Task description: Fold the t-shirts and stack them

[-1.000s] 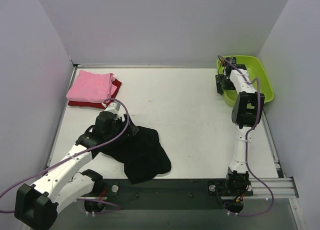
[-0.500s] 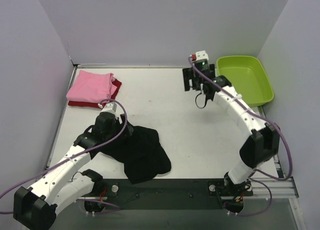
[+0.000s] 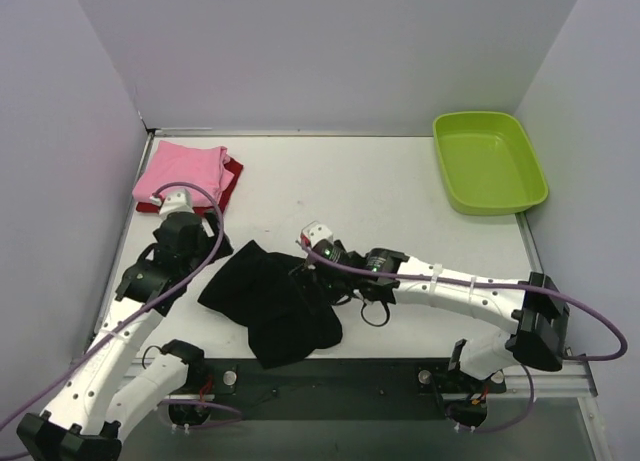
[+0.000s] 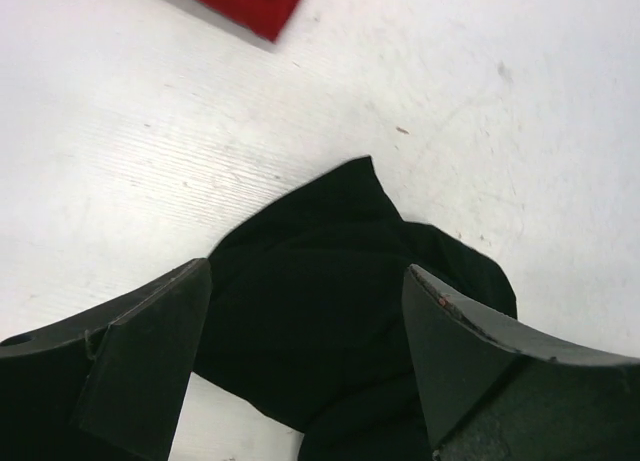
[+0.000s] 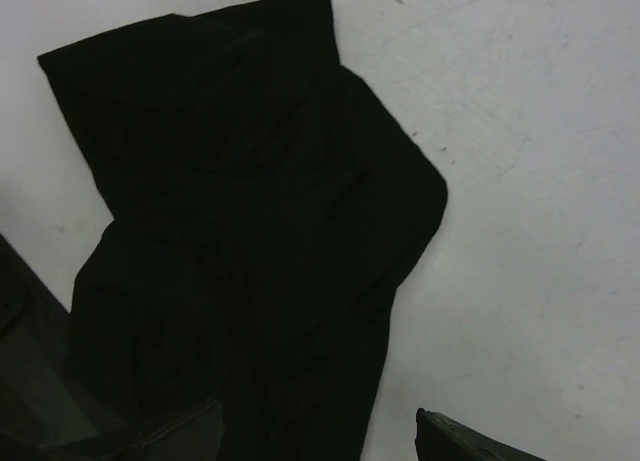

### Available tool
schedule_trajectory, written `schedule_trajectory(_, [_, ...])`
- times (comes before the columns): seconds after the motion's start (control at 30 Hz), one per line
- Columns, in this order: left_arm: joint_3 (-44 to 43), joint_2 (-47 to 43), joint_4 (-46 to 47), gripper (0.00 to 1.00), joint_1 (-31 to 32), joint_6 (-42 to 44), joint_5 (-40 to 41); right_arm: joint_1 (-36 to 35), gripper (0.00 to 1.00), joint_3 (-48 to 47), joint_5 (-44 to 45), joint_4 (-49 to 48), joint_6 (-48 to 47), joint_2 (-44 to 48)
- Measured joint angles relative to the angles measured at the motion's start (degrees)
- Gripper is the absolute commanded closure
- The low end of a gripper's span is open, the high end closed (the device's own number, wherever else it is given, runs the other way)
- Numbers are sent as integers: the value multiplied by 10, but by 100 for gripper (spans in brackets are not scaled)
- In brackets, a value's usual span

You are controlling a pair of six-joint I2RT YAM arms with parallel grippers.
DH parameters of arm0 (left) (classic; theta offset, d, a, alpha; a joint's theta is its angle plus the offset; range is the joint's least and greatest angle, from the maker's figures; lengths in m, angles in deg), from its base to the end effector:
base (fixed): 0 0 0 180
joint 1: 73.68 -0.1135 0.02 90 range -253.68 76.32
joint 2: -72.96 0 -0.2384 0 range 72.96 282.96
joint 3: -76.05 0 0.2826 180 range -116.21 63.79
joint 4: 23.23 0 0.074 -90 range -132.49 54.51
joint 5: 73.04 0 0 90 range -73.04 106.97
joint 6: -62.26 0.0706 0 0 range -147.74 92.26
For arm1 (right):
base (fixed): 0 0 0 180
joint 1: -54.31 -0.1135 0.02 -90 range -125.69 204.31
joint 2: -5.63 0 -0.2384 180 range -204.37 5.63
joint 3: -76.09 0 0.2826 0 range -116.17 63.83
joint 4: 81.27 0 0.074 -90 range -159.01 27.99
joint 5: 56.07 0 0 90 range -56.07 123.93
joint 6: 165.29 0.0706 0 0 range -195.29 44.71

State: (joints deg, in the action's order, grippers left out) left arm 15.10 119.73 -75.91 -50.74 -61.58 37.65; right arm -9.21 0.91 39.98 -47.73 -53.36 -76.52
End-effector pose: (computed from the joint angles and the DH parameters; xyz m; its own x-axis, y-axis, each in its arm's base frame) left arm 0.2310 -0.0707 0.2692 -0.5374 -0.3382 -0.7725 -0.2279 0.9402 -0.2531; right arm 0.1750 0.3347 0.2217 -0.5878 -0.3470 -0.7308 -0.6844 0.6950 0.2204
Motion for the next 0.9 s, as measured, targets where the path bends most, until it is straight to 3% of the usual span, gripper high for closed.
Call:
schedule_trajectory(0.27, [6, -22, -10, 14, -128, 26, -66, -87, 25, 11, 13, -15, 42, -26])
schedule_trajectory(0.47, [34, -18, -10, 14, -164, 31, -123, -97, 32, 11, 12, -54, 49, -114])
schedule_trajectory(0.57, [40, -16, -10, 14, -170, 33, -140, -97, 61, 6, 12, -62, 45, -154])
schedule_trajectory(0.6, [40, -16, -9, 14, -171, 34, -144, -97, 83, 2, 12, -63, 47, -168])
schedule_trajectory(0.67, [40, -16, -8, 14, -175, 38, -151, -97, 100, -4, 14, -66, 46, -181])
schedule_trajectory(0.9, [43, -16, 2, 16, -182, 45, -172, -97, 100, -40, 53, -39, 38, -179])
